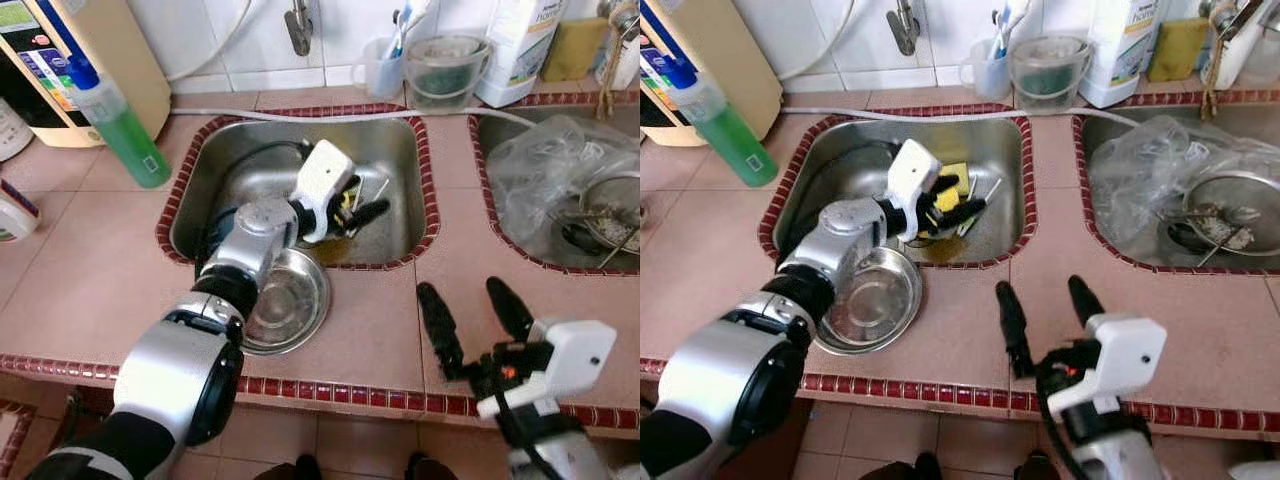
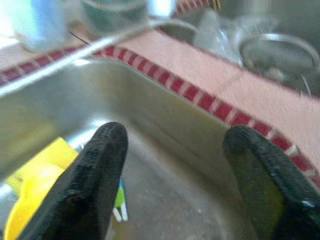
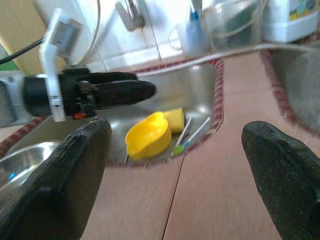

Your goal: Kitchen organization

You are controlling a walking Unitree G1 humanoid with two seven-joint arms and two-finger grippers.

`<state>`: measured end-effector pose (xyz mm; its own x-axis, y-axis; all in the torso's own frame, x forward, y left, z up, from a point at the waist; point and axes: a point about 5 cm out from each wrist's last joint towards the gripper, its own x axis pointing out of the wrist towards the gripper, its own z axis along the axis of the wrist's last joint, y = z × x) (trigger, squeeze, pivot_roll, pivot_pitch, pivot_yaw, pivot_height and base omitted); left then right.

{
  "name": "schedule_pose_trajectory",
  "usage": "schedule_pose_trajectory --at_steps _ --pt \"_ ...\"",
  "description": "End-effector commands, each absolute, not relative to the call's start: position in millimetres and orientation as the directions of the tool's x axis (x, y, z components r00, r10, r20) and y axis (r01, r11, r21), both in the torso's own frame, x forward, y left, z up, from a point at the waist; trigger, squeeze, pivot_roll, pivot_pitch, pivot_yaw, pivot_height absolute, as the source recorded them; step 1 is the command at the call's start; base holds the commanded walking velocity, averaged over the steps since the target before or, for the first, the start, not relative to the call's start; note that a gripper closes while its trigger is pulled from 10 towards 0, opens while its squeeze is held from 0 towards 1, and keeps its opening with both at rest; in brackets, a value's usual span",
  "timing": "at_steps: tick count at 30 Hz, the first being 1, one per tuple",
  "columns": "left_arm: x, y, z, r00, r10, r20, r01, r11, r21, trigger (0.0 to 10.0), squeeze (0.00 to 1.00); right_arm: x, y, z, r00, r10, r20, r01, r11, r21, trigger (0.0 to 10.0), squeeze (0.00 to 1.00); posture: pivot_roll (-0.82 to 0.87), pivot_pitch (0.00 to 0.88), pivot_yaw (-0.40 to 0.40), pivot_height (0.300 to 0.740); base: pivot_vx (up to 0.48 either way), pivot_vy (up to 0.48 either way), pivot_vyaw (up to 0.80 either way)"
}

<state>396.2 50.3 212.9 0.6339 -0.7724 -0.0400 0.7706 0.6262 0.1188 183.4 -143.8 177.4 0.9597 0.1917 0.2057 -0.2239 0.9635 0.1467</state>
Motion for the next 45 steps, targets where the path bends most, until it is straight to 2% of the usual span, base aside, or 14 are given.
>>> schedule_pose_trajectory --at_steps 1,2,3,4,5,16,26,30,36,39,45 --pt "399 57 226 0.640 -0.768 0.001 0.764 0.637 0.106 10.0 0.76 187 -145 175 0.961 0.182 0.208 -0.215 0.966 0.145 10.0 0.00 -0.23 0.140 0.167 0.740 0.000 0.000 0.00" --pt "399 57 226 0.640 -0.768 0.001 0.764 0.637 0.106 10.0 0.76 187 -145 175 0.961 0.182 0.208 -0.215 0.966 0.145 10.0 0.00 -0.23 0.140 0.167 0.740 0.000 0.000 0.00" --pt "400 60 231 0.645 -0.764 0.026 0.758 0.644 0.102 10.0 0.15 192 -147 175 0.960 0.177 0.218 -0.211 0.967 0.141 10.0 0.00 -0.22 0.131 0.163 0.740 0.000 0.000 0.00" --pt "400 61 233 0.648 -0.761 0.035 0.755 0.648 0.100 10.0 0.15 194 -147 175 0.959 0.175 0.222 -0.209 0.968 0.140 10.0 0.00 -0.22 0.125 0.160 0.740 0.000 0.000 0.00" --pt "400 62 235 0.651 -0.758 0.045 0.751 0.651 0.107 10.0 0.00 197 -147 176 0.958 0.175 0.228 -0.210 0.968 0.139 10.0 0.00 -0.21 0.119 0.155 0.740 0.000 0.000 0.00" --pt "387 92 232 0.733 -0.670 0.116 0.657 0.742 0.132 10.0 0.00 233 -151 179 0.939 0.184 0.289 -0.221 0.970 0.100 10.0 0.00 -0.18 0.052 0.114 0.740 0.000 0.000 0.00" --pt "368 117 215 0.786 -0.613 0.088 0.600 0.789 0.135 10.0 0.00 248 -157 173 0.951 0.151 0.271 -0.178 0.981 0.076 10.0 0.00 -0.17 0.029 0.098 0.740 0.000 0.000 0.00" --pt "347 131 204 0.819 -0.566 0.098 0.547 0.820 0.167 10.0 0.00 262 -160 163 0.978 0.086 0.187 -0.091 0.996 0.014 10.0 0.00 -0.16 0.024 0.089 0.740 0.000 0.000 0.00" --pt "322 135 181 0.829 -0.557 0.037 0.546 0.824 0.152 10.0 0.00 274 -163 155 0.992 0.022 0.124 -0.021 1.000 -0.008 10.0 0.00 -0.15 0.019 0.077 0.740 0.000 0.000 0.00" --pt "311 143 178 0.856 -0.518 0.003 0.514 0.850 0.113 10.0 0.00 281 -159 147 0.995 0.065 0.078 -0.065 0.998 -0.008 10.0 0.00 -0.14 0.010 0.059 0.740 0.000 0.000 0.00" --pt "294 149 181 0.856 -0.517 0.022 0.514 0.854 0.075 10.0 0.00 302 -153 149 0.988 0.103 0.111 -0.098 0.994 -0.053 10.0 0.00 -0.11 0.001 0.031 0.740 0.000 0.000 0.00"
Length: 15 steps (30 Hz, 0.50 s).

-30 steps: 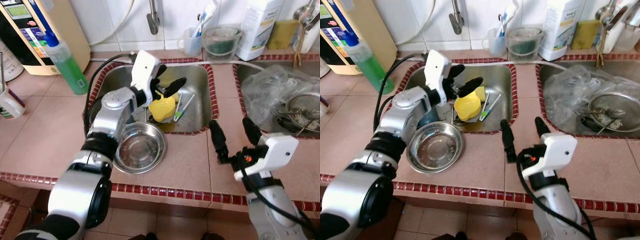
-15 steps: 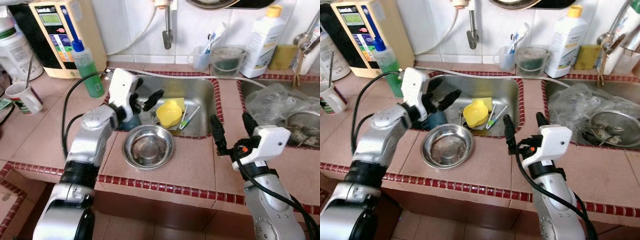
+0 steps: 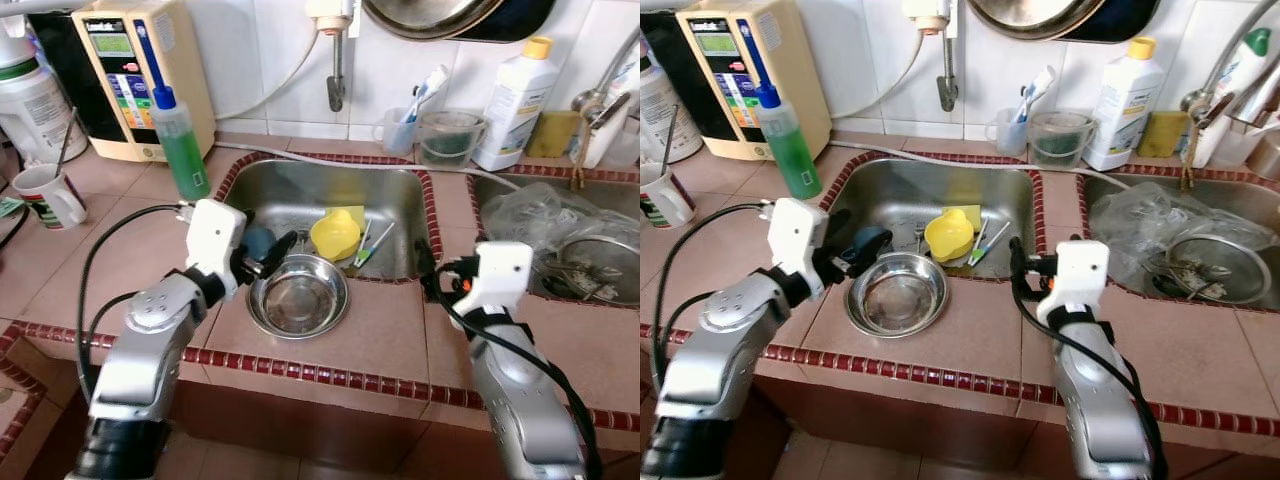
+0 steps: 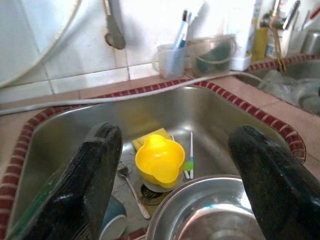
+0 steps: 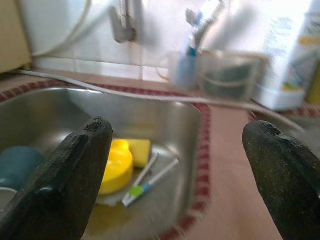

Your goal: Kitchen organization

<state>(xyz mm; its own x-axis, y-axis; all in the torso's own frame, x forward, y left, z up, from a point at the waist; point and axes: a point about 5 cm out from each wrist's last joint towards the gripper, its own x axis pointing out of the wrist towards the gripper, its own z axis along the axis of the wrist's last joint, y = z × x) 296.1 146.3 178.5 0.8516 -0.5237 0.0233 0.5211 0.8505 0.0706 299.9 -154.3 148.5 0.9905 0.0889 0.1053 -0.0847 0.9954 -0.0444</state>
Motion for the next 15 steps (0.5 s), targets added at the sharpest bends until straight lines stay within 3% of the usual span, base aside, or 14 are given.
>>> schedule_pose_trajectory --at_steps 1,15 --pt "290 149 182 0.858 -0.513 0.031 0.508 0.856 0.093 10.0 0.00 306 -150 151 0.983 0.130 0.129 -0.123 0.991 -0.059 10.0 0.00 -0.10 0.000 0.026 0.740 0.000 0.000 0.00" --pt "260 139 184 0.861 -0.504 0.063 0.497 0.862 0.098 10.0 0.00 341 -129 157 0.924 0.351 0.150 -0.347 0.936 -0.052 10.0 0.00 -0.01 0.035 -0.063 0.740 0.000 0.000 0.00"
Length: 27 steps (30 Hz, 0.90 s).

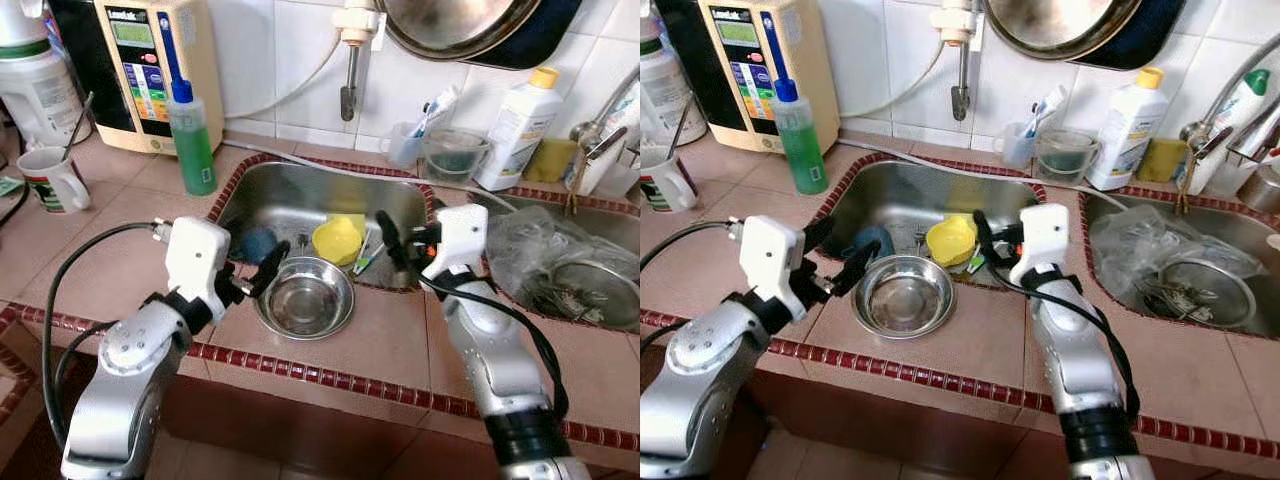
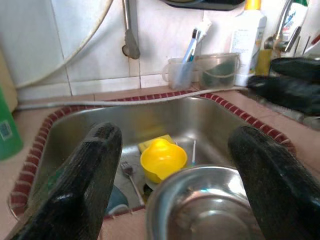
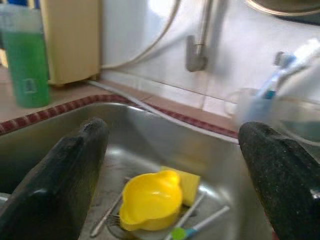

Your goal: Kitchen organization

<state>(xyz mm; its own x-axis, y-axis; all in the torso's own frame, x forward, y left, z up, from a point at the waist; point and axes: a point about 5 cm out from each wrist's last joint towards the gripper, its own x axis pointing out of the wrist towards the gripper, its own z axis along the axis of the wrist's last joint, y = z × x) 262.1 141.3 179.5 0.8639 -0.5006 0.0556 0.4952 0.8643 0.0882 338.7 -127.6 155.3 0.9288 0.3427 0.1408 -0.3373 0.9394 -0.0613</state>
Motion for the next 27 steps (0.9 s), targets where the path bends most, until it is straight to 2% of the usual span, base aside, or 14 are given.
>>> schedule_pose_trajectory --at_steps 1,4,6,15,27 --pt "258 137 183 0.860 -0.507 0.061 0.500 0.860 0.098 10.0 0.00 342 -128 156 0.922 0.358 0.146 -0.354 0.934 -0.052 10.0 0.00 0.00 0.039 -0.066 0.740 0.000 0.000 0.00" --pt "253 133 180 0.848 -0.528 0.049 0.523 0.848 0.091 10.0 0.00 345 -123 154 0.910 0.391 0.140 -0.392 0.920 -0.023 10.0 0.00 0.01 0.043 -0.069 0.740 0.000 0.000 0.00" --pt "247 129 176 0.838 -0.544 0.039 0.539 0.838 0.088 10.0 0.00 345 -115 151 0.888 0.437 0.146 -0.447 0.893 0.046 10.0 0.00 0.01 0.049 -0.064 0.740 0.000 0.000 0.00" --pt "239 118 163 0.802 -0.597 -0.018 0.596 0.800 0.073 10.0 0.00 330 -93 127 0.816 0.568 0.105 -0.577 0.807 0.125 10.0 0.00 0.00 0.055 -0.061 0.740 0.000 0.000 0.00" --pt "237 120 165 0.799 -0.601 -0.015 0.600 0.795 0.089 10.0 0.00 315 -93 104 0.790 0.611 0.049 -0.608 0.770 0.193 10.0 0.00 0.01 0.062 -0.068 0.740 0.000 0.000 0.00"
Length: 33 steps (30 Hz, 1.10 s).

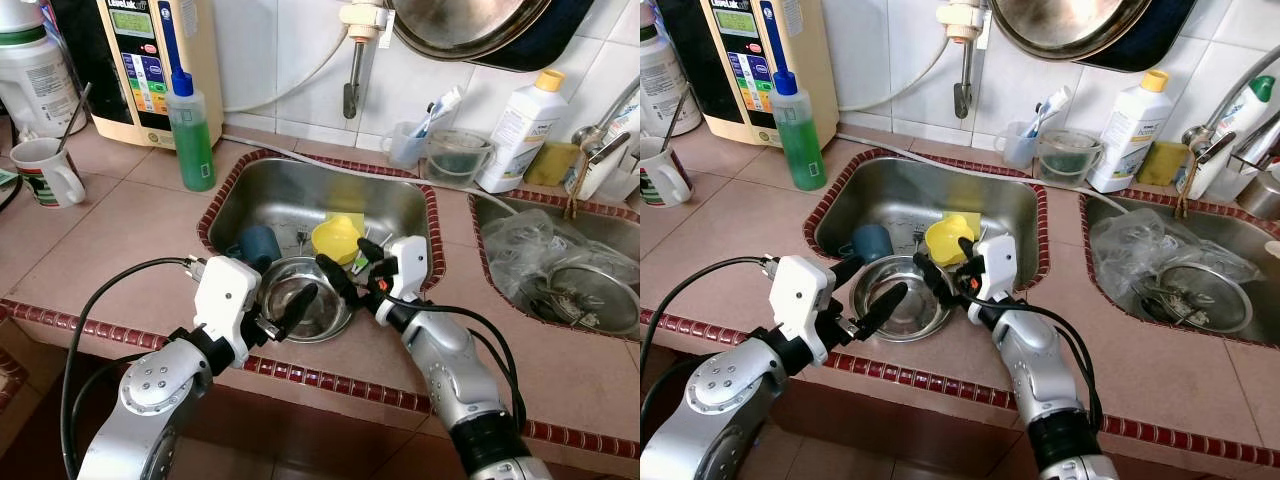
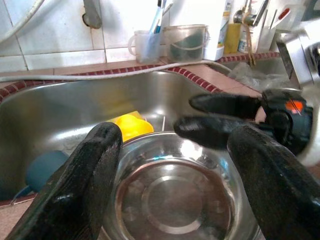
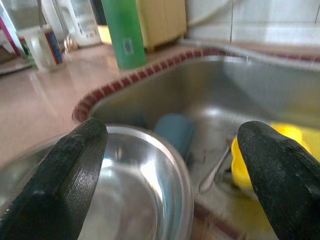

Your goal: Kitchen organization

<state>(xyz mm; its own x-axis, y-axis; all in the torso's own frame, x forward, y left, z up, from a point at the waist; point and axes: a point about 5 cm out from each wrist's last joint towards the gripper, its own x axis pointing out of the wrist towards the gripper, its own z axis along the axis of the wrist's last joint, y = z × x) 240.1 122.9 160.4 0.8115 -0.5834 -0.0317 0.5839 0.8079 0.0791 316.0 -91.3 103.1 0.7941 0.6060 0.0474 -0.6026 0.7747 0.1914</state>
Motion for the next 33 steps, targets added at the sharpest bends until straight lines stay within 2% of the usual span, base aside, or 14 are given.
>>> schedule_pose_trajectory --at_steps 1,10,13,24,27,28,29,30,33 --pt "237 120 165 0.799 -0.602 -0.015 0.600 0.795 0.091 10.0 0.00 314 -93 103 0.789 0.613 0.044 -0.608 0.768 0.199 10.0 0.00 0.01 0.063 -0.069 0.740 0.000 0.000 0.00" --pt "238 122 169 0.796 -0.606 -0.004 0.601 0.789 0.126 10.0 0.00 306 -98 92 0.779 0.627 -0.006 -0.597 0.744 0.301 10.0 0.00 0.02 0.060 -0.074 0.740 0.000 0.000 0.00" --pt "238 120 171 0.792 -0.611 0.002 0.605 0.785 0.135 10.0 0.00 307 -103 92 0.774 0.630 -0.068 -0.572 0.740 0.354 10.0 0.00 0.02 0.055 -0.075 0.740 0.000 0.000 0.00" --pt "238 117 170 0.793 -0.609 0.013 0.602 0.788 0.131 10.0 0.00 308 -112 104 0.713 0.692 -0.114 -0.623 0.700 0.350 10.0 0.00 0.02 0.047 -0.099 0.740 0.000 0.000 0.00" --pt "238 116 170 0.794 -0.608 0.016 0.601 0.788 0.130 10.0 0.00 308 -112 106 0.698 0.707 -0.118 -0.636 0.687 0.352 9.7 0.00 0.02 0.045 -0.103 0.740 0.000 0.000 0.00" --pt "237 116 170 0.795 -0.606 0.018 0.599 0.790 0.131 10.0 0.00 309 -112 109 0.693 0.712 -0.113 -0.642 0.681 0.351 4.9 0.00 0.02 0.044 -0.106 0.740 0.000 0.000 0.00" --pt "237 116 170 0.796 -0.605 0.019 0.598 0.790 0.132 10.0 0.00 309 -112 109 0.693 0.712 -0.112 -0.643 0.681 0.350 4.9 0.00 0.02 0.044 -0.106 0.740 0.000 0.000 0.00" --pt "237 115 170 0.796 -0.605 0.024 0.598 0.791 0.127 10.0 0.00 310 -112 111 0.688 0.718 -0.110 -0.651 0.676 0.345 4.0 0.00 0.02 0.043 -0.110 0.740 0.000 0.000 0.00" --pt "237 114 170 0.796 -0.604 0.026 0.597 0.792 0.127 10.0 0.00 312 -112 114 0.680 0.726 -0.107 -0.661 0.669 0.340 3.8 0.00 0.02 0.041 -0.112 0.740 0.000 0.000 0.00"
